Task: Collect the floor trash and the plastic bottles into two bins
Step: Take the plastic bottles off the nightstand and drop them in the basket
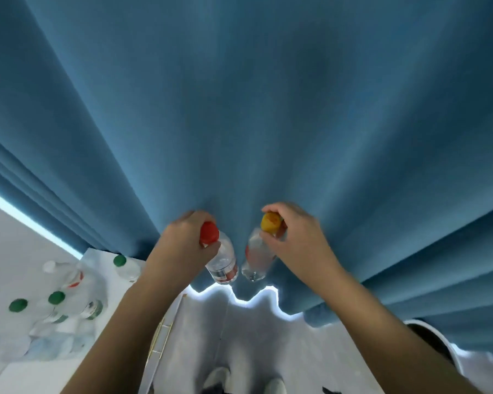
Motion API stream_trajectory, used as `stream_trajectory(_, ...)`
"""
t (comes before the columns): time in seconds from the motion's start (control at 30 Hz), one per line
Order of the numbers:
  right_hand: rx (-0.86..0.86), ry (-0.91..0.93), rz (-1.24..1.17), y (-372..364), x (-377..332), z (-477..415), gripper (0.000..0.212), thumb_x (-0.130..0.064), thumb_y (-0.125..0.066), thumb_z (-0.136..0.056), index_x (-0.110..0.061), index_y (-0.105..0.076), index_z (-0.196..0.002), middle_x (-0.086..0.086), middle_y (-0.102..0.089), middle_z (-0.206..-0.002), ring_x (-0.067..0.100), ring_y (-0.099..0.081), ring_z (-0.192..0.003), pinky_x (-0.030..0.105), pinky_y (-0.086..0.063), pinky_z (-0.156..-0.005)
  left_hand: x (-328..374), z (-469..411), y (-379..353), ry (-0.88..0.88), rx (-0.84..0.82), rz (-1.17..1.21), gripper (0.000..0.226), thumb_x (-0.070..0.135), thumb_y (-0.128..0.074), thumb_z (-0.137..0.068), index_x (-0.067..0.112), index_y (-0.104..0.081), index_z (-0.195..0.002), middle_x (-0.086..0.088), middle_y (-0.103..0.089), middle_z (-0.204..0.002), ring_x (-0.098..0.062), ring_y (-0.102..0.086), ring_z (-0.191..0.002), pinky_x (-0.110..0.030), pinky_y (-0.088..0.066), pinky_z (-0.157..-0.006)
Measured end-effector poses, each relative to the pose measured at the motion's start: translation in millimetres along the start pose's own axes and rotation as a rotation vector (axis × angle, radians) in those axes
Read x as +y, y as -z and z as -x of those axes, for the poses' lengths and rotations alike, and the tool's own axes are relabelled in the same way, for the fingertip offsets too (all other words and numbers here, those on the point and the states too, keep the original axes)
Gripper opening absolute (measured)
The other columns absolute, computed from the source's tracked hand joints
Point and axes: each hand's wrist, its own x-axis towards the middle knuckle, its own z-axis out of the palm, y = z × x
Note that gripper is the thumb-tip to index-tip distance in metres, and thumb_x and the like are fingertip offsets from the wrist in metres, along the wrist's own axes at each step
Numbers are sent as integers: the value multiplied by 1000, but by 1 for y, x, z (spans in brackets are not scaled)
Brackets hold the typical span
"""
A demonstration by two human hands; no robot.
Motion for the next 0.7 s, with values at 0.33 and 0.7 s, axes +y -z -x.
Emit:
stream_trajectory(0.33,298,-307,52,39,32,70,38,-10,-73,-77,-14,-64,-113,1,-64,-105,8,-50,-79,4,-36,-73,60,-25,-35,-422,-270,69,24,14,-72,-74,17,-61,-95,5,-58,-92,-16,-55,-83,-25,-42,-74)
stream_trajectory(0.7,505,-530,131,142,125,212,37,-13,-73,-78,-15,-63,-114,-3,-62,-100,10,-53,-78,10,-39,-72,210,35,-142,-678,-446,64,22,15,-68,-75,21,-59,-94,6,-58,-95,-19,-56,-85,-34,-48,-77)
